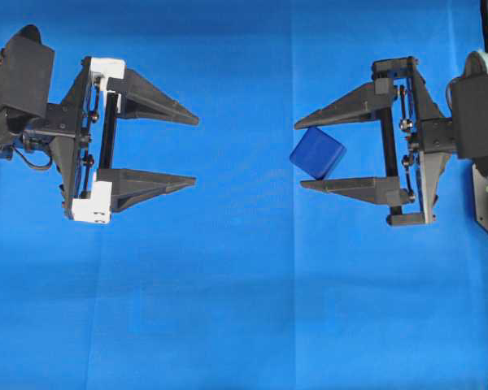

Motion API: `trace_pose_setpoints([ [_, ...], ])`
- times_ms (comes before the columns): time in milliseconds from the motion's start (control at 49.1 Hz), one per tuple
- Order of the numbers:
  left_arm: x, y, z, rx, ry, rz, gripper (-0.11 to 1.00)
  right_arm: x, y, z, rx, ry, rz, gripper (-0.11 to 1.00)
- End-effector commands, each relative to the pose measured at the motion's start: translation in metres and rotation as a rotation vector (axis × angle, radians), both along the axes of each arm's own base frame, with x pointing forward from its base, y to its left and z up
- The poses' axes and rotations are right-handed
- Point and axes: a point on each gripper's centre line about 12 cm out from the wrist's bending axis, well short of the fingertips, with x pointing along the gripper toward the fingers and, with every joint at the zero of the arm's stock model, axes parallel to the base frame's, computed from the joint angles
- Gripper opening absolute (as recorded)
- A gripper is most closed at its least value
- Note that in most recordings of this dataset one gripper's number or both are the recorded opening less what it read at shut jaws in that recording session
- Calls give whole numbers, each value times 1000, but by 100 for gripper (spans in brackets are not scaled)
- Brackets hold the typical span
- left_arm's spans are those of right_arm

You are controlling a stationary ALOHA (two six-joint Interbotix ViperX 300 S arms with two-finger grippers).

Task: Handover the blue block to the right arm after grasping it with the left arm, then place it in the designated position.
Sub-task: 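Rotate the right gripper holding the cube back to a downward pose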

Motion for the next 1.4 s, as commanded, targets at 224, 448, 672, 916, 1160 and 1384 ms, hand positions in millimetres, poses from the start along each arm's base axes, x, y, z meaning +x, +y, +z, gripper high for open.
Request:
trace_pose_setpoints([
  [224,1,-3,12,0,-38,-9,93,-1,0,11,5,-34,1,47],
  [448,1,-3,12,0,-38,-9,93,-1,0,10,10,-19,0,47],
  [672,1,-3,13,0,-40,-9,93,-3,3,0,23,67,5,47],
  [916,1,-6,13,-3,-40,-17,93,-8,3,-17,80,221,-19,47],
  [1160,1,-6,13,-3,-40,-18,93,-12,3,-24,90,289,-27,47],
  [1384,1,-6,14,-2,-41,-19,93,-12,3,-25,90,290,-27,47],
])
